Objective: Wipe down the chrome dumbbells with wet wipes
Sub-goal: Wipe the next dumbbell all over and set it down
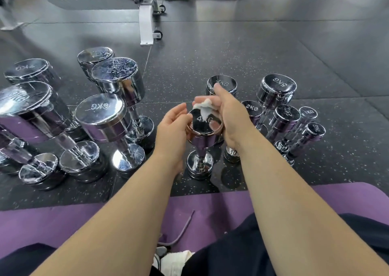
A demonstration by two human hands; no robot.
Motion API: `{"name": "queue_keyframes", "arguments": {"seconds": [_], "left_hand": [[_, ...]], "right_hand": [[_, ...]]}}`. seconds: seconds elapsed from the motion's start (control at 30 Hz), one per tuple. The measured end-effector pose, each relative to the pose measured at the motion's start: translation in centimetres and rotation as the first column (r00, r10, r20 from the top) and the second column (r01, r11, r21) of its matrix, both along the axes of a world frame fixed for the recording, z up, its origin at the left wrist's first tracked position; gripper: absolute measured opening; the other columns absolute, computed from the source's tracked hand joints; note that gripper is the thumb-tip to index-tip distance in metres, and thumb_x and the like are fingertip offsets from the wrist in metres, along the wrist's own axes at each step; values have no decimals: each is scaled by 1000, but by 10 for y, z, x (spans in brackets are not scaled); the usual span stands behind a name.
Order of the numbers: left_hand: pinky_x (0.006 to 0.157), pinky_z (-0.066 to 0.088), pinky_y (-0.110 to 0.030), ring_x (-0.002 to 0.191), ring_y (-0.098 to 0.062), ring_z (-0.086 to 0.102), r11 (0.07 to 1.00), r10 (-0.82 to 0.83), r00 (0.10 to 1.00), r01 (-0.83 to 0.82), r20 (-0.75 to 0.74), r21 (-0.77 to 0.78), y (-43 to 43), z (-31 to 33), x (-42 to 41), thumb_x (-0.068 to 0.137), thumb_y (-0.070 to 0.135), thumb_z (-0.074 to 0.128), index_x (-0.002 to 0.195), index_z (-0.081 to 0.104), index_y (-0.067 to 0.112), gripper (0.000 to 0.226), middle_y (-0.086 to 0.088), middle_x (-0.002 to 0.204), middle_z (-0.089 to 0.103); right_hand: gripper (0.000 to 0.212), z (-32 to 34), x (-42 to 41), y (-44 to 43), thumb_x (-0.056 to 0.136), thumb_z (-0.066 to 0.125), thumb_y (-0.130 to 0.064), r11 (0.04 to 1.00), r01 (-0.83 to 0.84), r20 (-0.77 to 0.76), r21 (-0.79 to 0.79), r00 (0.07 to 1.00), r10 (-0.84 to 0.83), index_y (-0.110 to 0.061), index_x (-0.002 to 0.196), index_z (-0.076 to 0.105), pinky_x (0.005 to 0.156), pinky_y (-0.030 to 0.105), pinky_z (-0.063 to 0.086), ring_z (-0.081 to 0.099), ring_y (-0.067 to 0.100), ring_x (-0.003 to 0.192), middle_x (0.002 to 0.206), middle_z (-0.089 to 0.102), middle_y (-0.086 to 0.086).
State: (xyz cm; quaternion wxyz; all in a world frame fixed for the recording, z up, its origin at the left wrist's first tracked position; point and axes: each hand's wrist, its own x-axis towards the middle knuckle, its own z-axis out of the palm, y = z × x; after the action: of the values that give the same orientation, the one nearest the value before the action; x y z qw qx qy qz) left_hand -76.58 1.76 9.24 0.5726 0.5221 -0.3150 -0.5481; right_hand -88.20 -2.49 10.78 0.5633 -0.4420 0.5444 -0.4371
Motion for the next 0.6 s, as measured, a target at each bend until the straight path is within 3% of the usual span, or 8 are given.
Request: {"name": "queue_keyframes", "arguments": {"seconds": [0.07, 0.17, 0.23, 0.3, 0.4, 0.5, 0.6], "left_hand": [[74, 50, -22, 95, -3, 64, 993, -118, 993, 118, 31, 7, -7, 3, 3, 98, 17, 51, 126, 60, 30, 31, 8, 114, 67], [75, 52, -23, 95, -8, 69, 983, -181, 978, 183, 99, -8, -16, 2, 3, 99, 19, 51, 124, 64, 26, 29, 4, 109, 73], [82, 54, -27, 92, -12, 70, 982, -182, 971, 187, 153, -22, -19, 0, 1, 98, 22, 54, 112, 71, 19, 22, -2, 102, 75], [86, 52, -39, 89, -23, 69, 987, -153, 965, 161, 215, -18, -23, 2, 1, 92, 36, 62, 93, 72, 14, 24, -12, 98, 74], [78, 49, -37, 72, -20, 63, 993, -94, 965, 107, 244, -43, -30, 6, 9, 86, 34, 71, 65, 58, 20, 29, -10, 76, 66], [62, 42, -30, 55, -14, 47, 997, -72, 967, 75, 245, -3, -30, 2, 18, 87, 16, 68, 61, 46, 21, 34, 1, 58, 52], [60, 43, -27, 55, -13, 45, 991, -131, 968, 122, 212, 56, -23, -1, 20, 87, -2, 56, 81, 61, 16, 19, -1, 64, 55]], "right_hand": [[54, 1, -3, -4, 100, 35, -55, 998, -53, -11, -12, 999, 53, -21, 96, 76, 93, 35, 42, 62, 18, 106, 102, 75, -1], [52, -1, -3, -8, 94, 40, -61, 998, -68, -52, 19, 996, 69, -20, 100, 71, 101, 42, 44, 64, 28, 108, 108, 72, 6], [51, 1, -4, -2, 96, 41, -59, 993, -115, -70, 31, 991, 117, -16, 108, 66, 101, 38, 43, 64, 18, 96, 98, 68, -1], [51, -3, -10, -4, 98, 39, -58, 990, -135, -76, 35, 988, 138, -15, 118, 59, 101, 34, 40, 58, 9, 98, 100, 60, -9], [44, -4, -10, 1, 102, 38, -49, 997, -70, 39, 34, 997, 69, -15, 114, 62, 93, 32, 42, 56, 9, 98, 104, 61, -8], [29, -11, 3, 19, 100, 45, -33, 994, 100, 126, 41, 986, -105, -19, 81, 62, 68, 31, 47, 54, 11, 69, 77, 59, -7], [25, -14, 20, 30, 85, 39, -31, 972, 234, 150, 20, 961, -234, -24, 62, 45, 77, 48, 50, 56, 34, 79, 80, 55, 6]]}}
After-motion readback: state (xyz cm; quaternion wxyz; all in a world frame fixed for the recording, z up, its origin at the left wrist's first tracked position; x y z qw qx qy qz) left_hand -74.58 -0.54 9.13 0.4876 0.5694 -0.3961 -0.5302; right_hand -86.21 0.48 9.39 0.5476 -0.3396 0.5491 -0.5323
